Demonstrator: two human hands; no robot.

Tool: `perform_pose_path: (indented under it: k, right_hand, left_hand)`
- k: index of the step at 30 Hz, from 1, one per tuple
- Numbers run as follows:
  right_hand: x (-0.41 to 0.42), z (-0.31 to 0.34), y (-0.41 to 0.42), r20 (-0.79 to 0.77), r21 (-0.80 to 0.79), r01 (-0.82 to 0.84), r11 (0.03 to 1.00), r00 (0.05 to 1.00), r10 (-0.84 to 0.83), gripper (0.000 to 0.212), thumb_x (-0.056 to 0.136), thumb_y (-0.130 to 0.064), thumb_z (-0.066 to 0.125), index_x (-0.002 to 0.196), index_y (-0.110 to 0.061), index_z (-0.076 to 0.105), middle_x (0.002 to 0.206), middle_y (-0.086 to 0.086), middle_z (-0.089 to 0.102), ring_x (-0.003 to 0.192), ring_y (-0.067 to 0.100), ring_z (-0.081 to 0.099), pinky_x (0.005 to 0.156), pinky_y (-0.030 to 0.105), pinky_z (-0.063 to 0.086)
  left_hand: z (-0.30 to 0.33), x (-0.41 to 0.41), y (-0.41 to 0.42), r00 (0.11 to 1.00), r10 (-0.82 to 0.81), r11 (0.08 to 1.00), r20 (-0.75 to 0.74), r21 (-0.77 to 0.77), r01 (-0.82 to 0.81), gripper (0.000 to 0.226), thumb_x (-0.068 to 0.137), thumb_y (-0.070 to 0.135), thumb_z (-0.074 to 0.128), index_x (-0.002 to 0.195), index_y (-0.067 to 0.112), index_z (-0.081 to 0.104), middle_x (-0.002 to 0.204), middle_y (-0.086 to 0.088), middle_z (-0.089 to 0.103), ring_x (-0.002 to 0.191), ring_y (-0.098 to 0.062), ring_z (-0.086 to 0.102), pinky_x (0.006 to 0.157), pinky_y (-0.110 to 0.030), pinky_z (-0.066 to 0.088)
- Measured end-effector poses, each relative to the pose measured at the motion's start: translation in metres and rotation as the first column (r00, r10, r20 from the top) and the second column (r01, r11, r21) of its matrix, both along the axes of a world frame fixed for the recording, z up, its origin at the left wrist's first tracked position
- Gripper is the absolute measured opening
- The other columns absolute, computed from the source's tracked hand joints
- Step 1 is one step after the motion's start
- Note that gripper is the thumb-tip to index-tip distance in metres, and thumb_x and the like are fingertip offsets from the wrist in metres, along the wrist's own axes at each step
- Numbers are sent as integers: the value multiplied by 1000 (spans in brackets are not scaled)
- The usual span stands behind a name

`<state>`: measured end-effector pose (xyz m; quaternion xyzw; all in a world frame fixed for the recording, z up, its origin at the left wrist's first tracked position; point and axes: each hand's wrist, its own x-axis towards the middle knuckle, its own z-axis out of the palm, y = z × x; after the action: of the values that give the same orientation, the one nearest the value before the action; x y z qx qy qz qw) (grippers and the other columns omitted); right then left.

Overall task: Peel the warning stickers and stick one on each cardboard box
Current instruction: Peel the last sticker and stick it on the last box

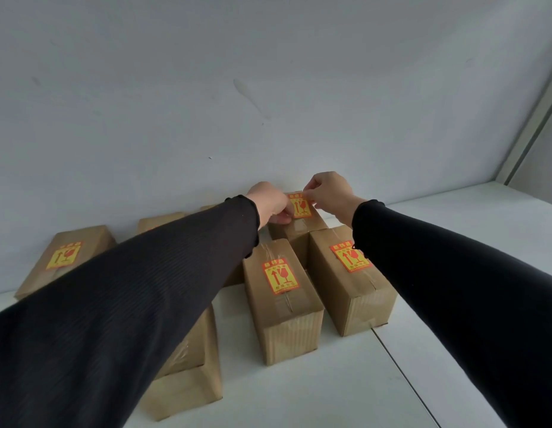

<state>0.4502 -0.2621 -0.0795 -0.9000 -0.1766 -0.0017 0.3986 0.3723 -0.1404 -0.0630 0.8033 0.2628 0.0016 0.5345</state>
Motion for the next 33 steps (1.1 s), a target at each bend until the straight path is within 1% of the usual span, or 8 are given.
perform_pose_path:
  k: [4,10,15,18,24,26,30,33]
  right_hand:
    - [4,-3,3,4,-18,4,1000,1000,-4,12,94,-25,64,88,-17,71,94,0,71,88,15,67,76,30,57]
    - [6,-7,7,10,-37,19,999,1000,-19,14,93,-26,66,94,-14,75,94,-1,70,85,13,64,72,27,54]
    - [7,-9,9,35,-71,25,997,999,-22,14,91,-24,66,95,-15,76,96,-1,71,92,16,66,83,34,58]
    - [8,-10,11,49,-89,33,995,998,-28,13,90,-25,68,93,-16,77,95,-1,71,91,16,67,84,35,59]
    - [6,-11,13,101,-156,48,987,994,-33,8,89,-23,70,90,-17,75,91,-3,68,89,15,64,80,30,58]
    - [7,-12,14,116,-168,53,984,993,-34,7,88,-22,70,88,-18,75,91,-3,69,90,16,65,81,31,58]
    - [7,-13,16,124,-195,51,979,992,-27,9,88,-21,70,91,-15,76,94,0,70,91,17,64,83,34,58]
    - [7,-12,17,137,-224,65,972,990,-35,12,88,-16,67,98,-10,70,96,3,68,88,19,62,83,35,58]
  left_hand:
    - [0,0,-1,1000,4,1000,-9,5,-4,28,82,0,78,103,4,61,110,-16,70,89,-24,74,56,-23,58]
    - [-2,1,-2,1000,12,1000,-20,6,-12,25,84,-1,76,102,3,59,110,-17,69,90,-24,73,64,-24,60]
    - [0,2,-3,999,-1,1000,-45,13,1,23,86,-1,73,106,2,61,102,-15,69,65,-16,67,60,-22,58]
    - [-1,2,-3,999,2,1000,-43,18,-2,27,87,0,73,112,1,62,99,-15,69,64,-16,66,61,-23,58]
    - [-1,3,-6,999,16,997,-48,78,-12,28,86,3,74,111,2,60,82,-10,63,59,-14,63,60,-23,57]
    - [-3,4,-8,999,31,989,-38,143,-25,26,87,8,75,104,6,56,74,-7,59,57,-13,61,63,-24,58]
    - [-9,9,-9,1000,29,969,2,245,-29,26,87,11,74,101,7,52,72,-6,56,60,-15,59,85,-30,60]
    - [-12,11,-9,1000,9,960,-8,280,-7,19,90,9,71,99,5,54,74,-7,57,73,-21,62,86,-32,58]
